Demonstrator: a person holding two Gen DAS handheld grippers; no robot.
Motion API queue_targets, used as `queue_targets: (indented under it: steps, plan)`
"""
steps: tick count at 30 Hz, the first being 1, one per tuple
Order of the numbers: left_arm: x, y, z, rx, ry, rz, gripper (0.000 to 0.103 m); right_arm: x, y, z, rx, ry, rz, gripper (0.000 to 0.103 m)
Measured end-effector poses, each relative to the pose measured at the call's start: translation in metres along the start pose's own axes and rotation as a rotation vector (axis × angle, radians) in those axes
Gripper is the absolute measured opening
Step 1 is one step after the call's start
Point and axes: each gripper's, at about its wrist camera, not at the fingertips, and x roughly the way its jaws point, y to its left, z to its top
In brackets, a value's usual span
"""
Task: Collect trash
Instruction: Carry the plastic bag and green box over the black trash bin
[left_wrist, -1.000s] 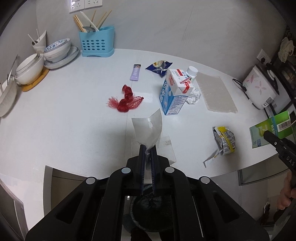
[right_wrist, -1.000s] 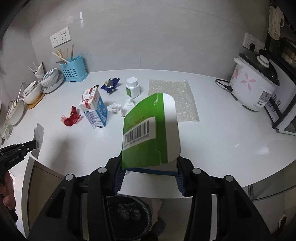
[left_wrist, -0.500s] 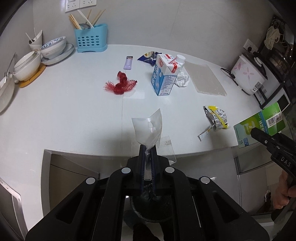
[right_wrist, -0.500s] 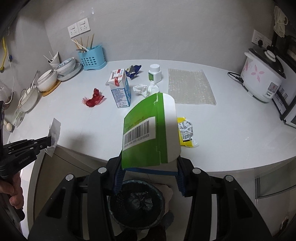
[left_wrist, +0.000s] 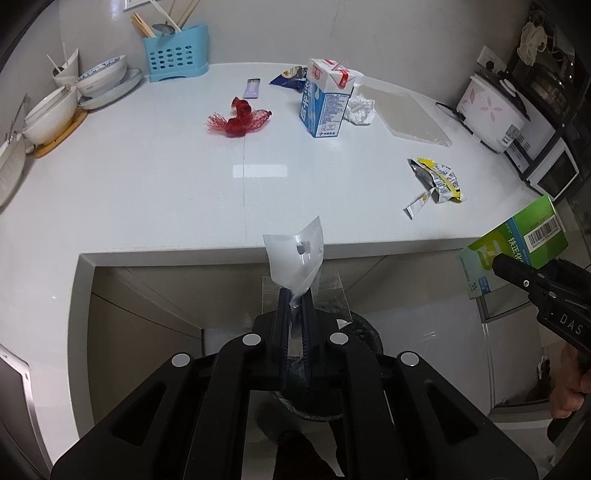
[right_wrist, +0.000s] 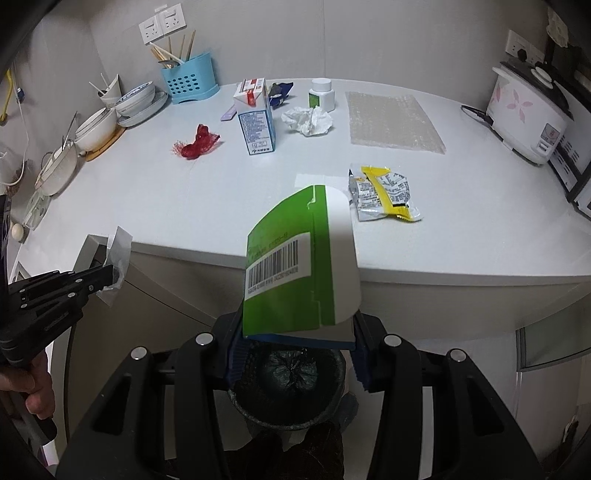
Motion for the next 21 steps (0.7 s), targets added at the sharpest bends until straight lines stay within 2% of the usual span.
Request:
queue_targets:
  steps: [12,21]
  plan:
    - [0.021,-0.012,-0.033,0.034,0.027,-0.050,0.005,0.021,0.005,-0.039,0.022,0.048,-0.017,0.044]
    - [0.045,-0.017,-0.059,0.050,0.048,-0.055,0.005,0.051,0.007,-0.060,0.027,0.092,-0.014,0.044]
